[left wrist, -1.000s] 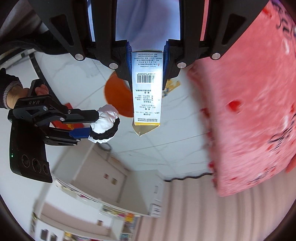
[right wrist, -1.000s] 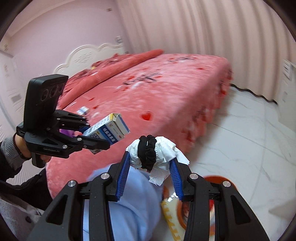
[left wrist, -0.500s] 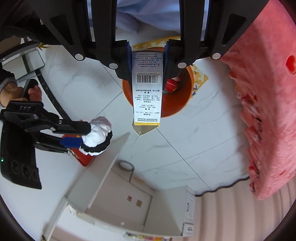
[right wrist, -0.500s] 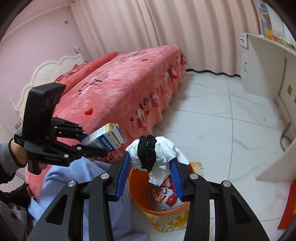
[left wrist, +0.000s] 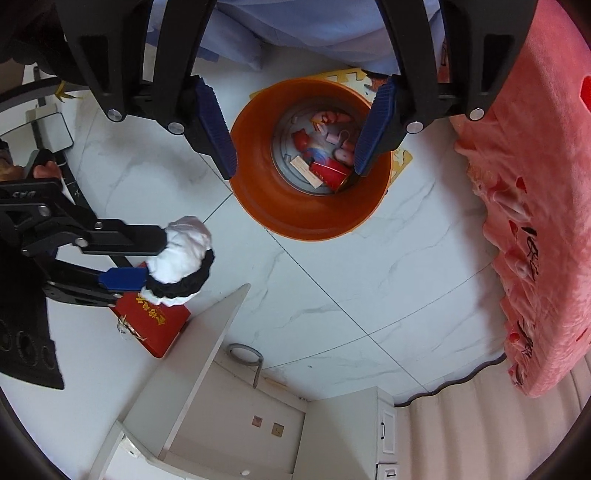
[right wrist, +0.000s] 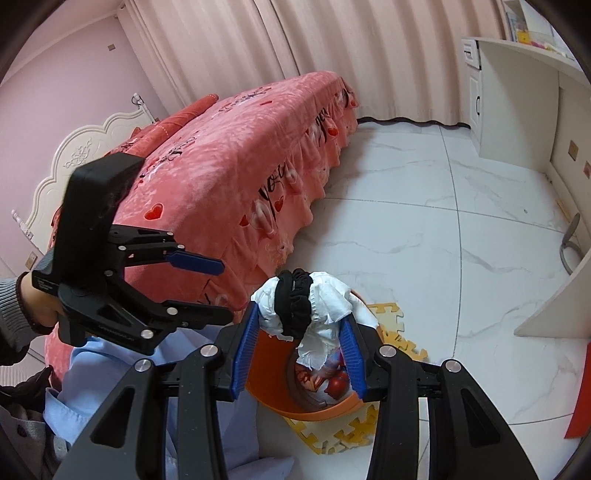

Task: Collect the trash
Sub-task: 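Open the left tool then the right tool to drop both items into the bucket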

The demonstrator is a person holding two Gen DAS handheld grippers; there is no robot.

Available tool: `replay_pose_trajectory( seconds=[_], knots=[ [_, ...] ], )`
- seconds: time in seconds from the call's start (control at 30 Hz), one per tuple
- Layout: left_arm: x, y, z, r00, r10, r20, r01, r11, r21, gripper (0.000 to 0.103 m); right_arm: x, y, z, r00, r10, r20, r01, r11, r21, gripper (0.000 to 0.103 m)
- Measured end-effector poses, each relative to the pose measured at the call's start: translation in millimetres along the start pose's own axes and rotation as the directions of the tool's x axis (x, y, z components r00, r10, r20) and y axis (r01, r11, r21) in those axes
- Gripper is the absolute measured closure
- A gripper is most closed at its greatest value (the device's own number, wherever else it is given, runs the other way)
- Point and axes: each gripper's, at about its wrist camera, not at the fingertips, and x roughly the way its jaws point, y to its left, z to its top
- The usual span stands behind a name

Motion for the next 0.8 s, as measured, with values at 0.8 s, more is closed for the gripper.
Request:
replay_pose_trajectory(
  seconds=[0.8],
  knots=[
    [-19, 17, -19, 0.999, 0.034, 0.018, -0.032, 0.996, -0.081, 0.024, 44, 30, 19, 0.999, 0.008, -0.041, -0.009, 0.999, -0.047, 0.041]
  ],
)
